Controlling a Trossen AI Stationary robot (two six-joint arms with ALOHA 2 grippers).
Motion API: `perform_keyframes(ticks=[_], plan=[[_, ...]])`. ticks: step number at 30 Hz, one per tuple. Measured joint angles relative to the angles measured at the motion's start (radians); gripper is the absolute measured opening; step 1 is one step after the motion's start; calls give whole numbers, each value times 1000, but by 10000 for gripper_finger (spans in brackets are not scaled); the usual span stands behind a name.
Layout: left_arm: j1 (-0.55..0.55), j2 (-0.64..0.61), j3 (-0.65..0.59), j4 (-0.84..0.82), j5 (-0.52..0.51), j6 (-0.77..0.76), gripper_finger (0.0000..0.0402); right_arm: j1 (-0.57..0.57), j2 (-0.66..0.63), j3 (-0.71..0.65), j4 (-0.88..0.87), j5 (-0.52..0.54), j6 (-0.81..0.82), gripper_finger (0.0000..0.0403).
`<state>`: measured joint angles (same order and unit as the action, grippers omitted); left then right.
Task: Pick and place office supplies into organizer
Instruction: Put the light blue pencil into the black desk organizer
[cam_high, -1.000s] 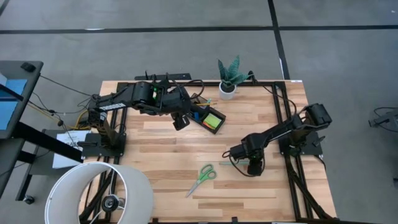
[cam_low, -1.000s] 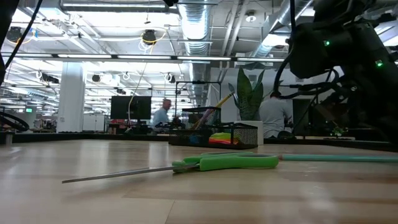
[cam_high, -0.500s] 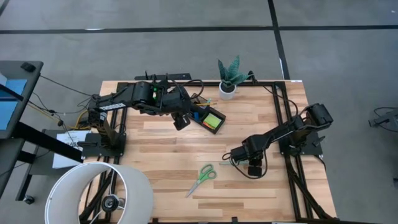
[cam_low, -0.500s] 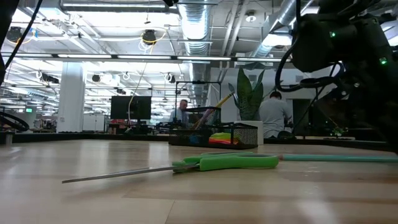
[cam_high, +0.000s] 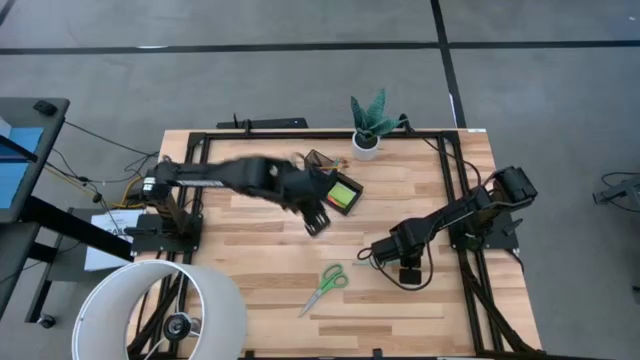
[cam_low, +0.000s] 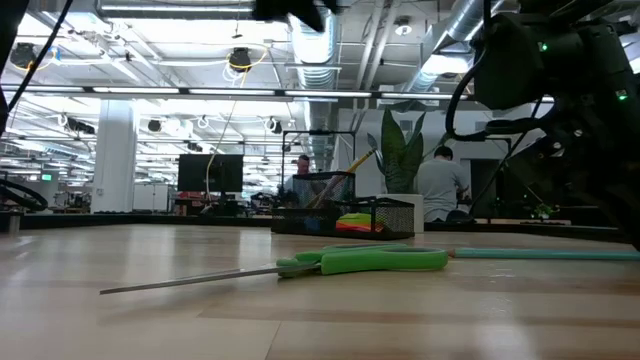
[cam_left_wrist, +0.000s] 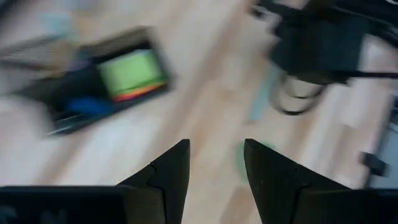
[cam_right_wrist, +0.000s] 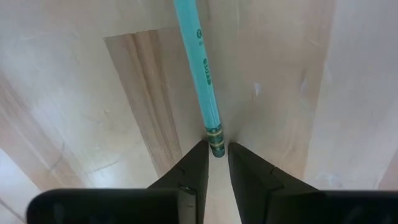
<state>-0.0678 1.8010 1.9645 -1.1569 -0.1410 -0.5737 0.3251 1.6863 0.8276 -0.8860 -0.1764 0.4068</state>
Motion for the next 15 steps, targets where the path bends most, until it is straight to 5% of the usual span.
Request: perform_keyframes(ticks=[5, 15], plan=[[-38, 3, -275, 438, 112, 88, 144, 8, 0, 0, 3, 6, 0, 58], [-71, 3, -743, 1021, 45, -40, 144, 9, 3, 12, 4, 18, 0, 58]])
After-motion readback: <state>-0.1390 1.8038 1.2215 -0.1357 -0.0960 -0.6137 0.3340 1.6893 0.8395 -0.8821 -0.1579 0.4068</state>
